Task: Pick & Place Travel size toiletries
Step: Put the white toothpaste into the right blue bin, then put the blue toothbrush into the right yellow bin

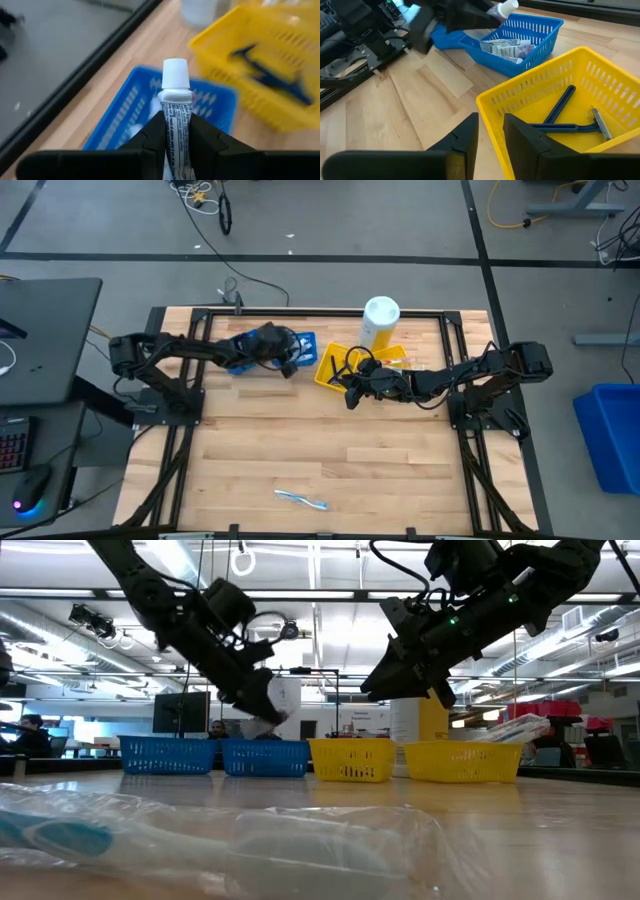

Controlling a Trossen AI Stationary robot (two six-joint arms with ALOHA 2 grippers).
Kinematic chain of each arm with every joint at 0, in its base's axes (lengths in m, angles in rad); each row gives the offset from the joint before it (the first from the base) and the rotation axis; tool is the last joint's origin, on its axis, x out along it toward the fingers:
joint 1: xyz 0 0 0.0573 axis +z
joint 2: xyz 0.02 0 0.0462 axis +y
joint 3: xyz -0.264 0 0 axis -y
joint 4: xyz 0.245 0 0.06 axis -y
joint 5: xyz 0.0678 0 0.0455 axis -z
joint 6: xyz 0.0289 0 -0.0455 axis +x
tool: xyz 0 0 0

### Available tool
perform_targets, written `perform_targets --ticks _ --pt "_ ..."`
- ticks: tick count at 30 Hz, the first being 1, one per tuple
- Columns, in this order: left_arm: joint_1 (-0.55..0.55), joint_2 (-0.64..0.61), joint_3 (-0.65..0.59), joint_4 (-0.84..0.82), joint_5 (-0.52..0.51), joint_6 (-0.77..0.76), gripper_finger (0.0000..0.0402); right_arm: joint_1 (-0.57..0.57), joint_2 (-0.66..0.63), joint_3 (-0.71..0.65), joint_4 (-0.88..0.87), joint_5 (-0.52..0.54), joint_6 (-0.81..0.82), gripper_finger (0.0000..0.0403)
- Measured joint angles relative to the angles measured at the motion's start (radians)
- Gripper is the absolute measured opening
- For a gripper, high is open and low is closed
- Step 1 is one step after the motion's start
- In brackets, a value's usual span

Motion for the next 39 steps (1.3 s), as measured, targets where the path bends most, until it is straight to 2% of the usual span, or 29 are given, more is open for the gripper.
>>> perform_targets --ticks 5,9,15,25,29,32,39 --pt "0.092 0.0 0.0 -0.097 0.076 0.011 0.0071 0.0 0.0 0.0 0.0 0.0 0.0 0.0099" --pt "0.113 0.0 0.0 -0.098 0.144 0.017 0.0073 0.0 0.0 0.0 0.0 0.0 0.0 0.0098" --pt "0.113 0.0 0.0 -0.101 0.141 0.041 0.0104 0.0 0.0 0.0 0.0 0.0 0.0 0.0101" --pt "0.112 0.001 0.0 -0.092 0.107 -0.018 0.0168 0.0 0.0 0.0 0.0 0.0 0.0 0.0097" --pt "0.108 0.001 0.0 -0.088 0.11 -0.039 0.0174 0.0 0.0 0.0 0.0 0.0 0.0 0.0097" --pt "0.094 0.001 0.0 -0.057 0.154 -0.019 0.0172 0.0 0.0 0.0 0.0 -0.003 -0.01 0.0098" --pt "0.003 -0.01 0.0 0.074 0.22 -0.017 0.017 0.005 0.0 0.0 -0.005 -0.09 -0.088 0.0128"
